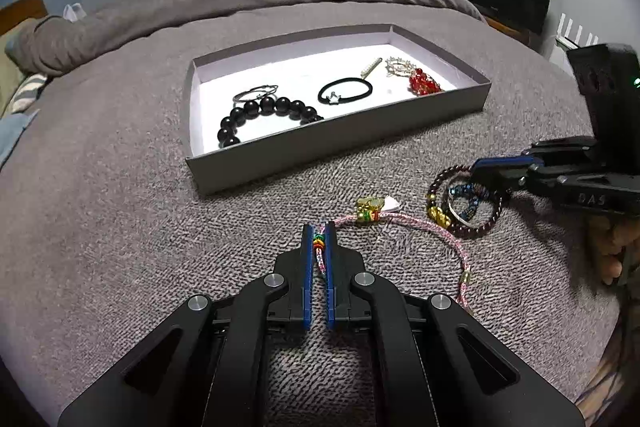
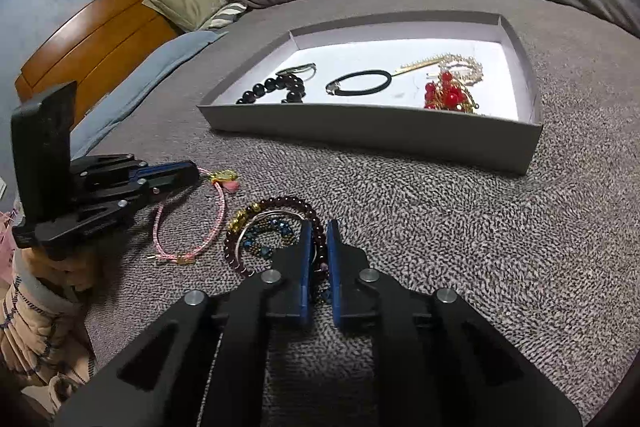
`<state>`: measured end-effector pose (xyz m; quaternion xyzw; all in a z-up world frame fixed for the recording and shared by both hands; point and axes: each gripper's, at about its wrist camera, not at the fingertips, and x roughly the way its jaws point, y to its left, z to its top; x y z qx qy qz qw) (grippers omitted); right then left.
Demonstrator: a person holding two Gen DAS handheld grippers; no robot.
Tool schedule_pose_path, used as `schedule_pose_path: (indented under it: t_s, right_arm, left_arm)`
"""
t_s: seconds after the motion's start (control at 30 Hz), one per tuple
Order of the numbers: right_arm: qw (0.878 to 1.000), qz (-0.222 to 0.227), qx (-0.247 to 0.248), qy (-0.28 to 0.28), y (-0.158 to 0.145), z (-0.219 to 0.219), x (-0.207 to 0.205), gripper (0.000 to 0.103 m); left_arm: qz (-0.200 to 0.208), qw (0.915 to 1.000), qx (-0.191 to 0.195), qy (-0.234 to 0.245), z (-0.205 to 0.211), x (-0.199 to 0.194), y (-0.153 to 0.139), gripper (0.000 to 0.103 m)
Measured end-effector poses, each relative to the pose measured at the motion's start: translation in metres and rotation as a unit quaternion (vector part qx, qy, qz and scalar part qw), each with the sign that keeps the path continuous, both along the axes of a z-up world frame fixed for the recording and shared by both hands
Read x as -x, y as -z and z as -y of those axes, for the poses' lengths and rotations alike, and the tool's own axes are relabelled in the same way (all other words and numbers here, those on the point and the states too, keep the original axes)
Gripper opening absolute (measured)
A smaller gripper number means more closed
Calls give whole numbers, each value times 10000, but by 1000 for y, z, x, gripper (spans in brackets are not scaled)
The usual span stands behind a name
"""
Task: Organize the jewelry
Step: 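Hold the pink cord bracelet in the left gripper while the right grasps the garnet bead bracelet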
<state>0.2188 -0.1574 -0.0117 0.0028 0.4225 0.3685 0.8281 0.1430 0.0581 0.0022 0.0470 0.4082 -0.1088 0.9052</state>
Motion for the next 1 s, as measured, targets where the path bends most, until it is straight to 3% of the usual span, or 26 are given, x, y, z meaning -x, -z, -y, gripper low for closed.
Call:
schedule_pose_path:
  t_s: [0.33, 0.47, 0.57, 1.0]
  right_arm:
    - [9970, 568, -81, 528, -32, 31, -2, 6]
    - [9961, 515, 193, 689, -25, 36, -11, 6]
    - [9960, 434, 330, 701, -17, 32, -15, 6]
    - [9952, 228, 684, 659, 3, 22, -22, 10]
  left_arm:
    - [-18, 10000, 39, -16, -1, -1, 1, 6]
    - [-85, 10000, 19, -20, 0, -4, 5, 7]
    - [-89, 10000, 22, -22, 0, -4, 6, 19]
    - [-290, 9995, -79, 34, 3, -8, 14, 19]
